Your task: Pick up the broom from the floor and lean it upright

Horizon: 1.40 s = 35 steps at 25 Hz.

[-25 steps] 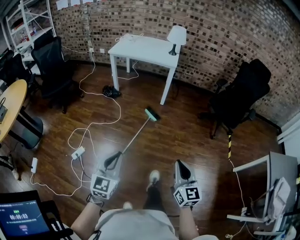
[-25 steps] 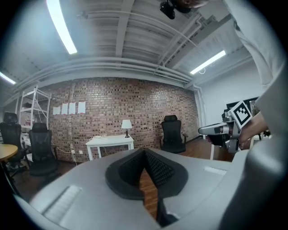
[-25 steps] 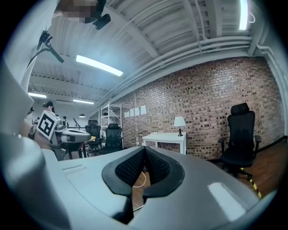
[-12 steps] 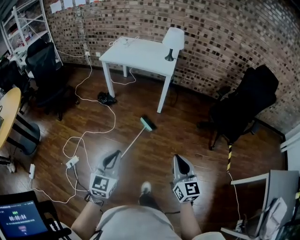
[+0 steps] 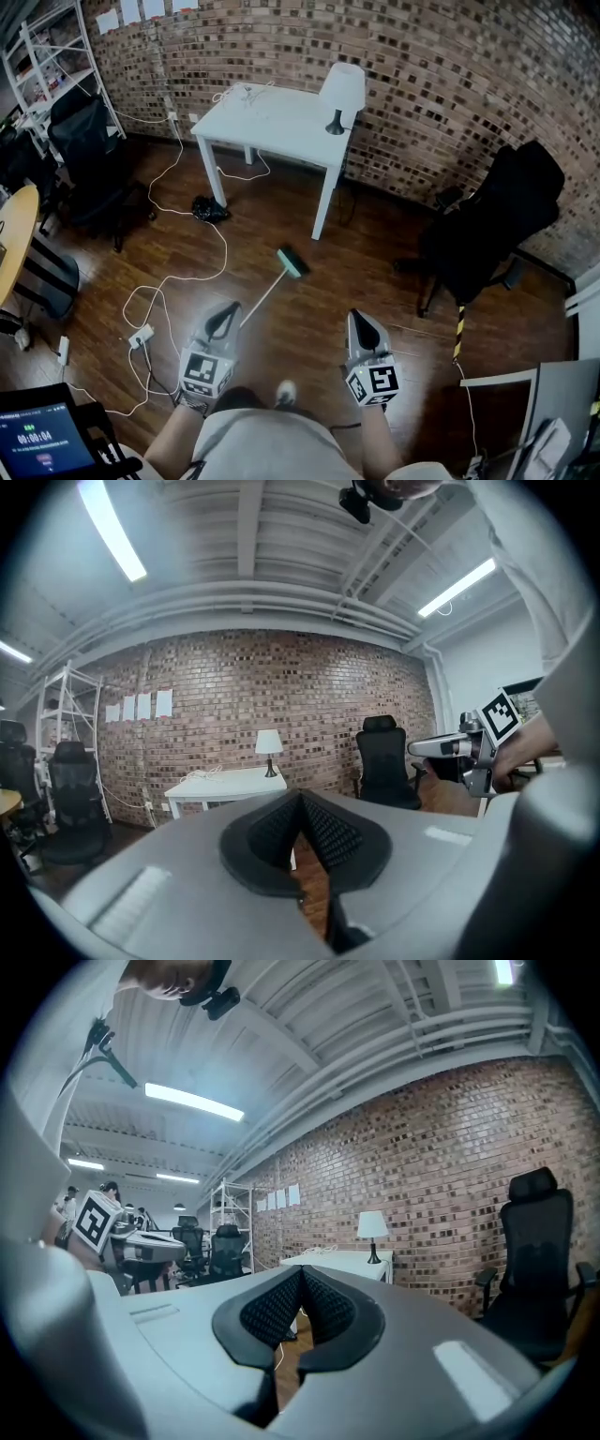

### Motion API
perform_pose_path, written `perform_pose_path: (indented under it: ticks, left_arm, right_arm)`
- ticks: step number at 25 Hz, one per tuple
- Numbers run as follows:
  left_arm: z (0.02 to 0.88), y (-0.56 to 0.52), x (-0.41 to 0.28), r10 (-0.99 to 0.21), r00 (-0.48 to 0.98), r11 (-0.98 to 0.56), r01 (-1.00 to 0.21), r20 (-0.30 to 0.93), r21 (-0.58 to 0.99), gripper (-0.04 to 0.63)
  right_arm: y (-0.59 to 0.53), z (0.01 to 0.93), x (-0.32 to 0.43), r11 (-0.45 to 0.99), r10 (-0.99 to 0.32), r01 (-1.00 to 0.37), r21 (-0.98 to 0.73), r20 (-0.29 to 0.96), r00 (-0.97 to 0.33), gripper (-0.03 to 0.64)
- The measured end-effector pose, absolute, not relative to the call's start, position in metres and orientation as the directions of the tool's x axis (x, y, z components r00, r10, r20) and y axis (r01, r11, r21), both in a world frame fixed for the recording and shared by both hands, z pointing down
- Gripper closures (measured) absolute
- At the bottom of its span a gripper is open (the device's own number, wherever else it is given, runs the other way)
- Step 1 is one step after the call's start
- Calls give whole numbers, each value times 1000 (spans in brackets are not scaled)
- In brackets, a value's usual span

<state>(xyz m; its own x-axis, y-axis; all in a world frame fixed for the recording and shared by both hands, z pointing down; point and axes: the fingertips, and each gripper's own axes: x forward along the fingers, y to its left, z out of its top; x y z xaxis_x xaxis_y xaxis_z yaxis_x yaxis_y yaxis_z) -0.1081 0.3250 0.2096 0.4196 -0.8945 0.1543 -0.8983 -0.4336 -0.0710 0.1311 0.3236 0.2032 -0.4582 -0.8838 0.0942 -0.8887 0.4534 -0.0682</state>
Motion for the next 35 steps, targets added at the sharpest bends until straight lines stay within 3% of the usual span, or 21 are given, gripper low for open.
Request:
perform_pose_path:
  ticks: [14,26,35]
  left_arm:
    - [215,316,-138,-912,386,-399,-913,140,-79,601]
    - [230,281,-205,-914,363,-377,-925,181,-49,601]
    - [285,254,-270,-935,273,-274,-961,226,28,601]
  right_arm:
    - [313,213,105,476,-873,-877,-69,82,-480,603]
    - [269,217,30,599,-795,-800,40,150,-588,603]
    - [220,260,-35,654,-744,-754,60,228,-628,601]
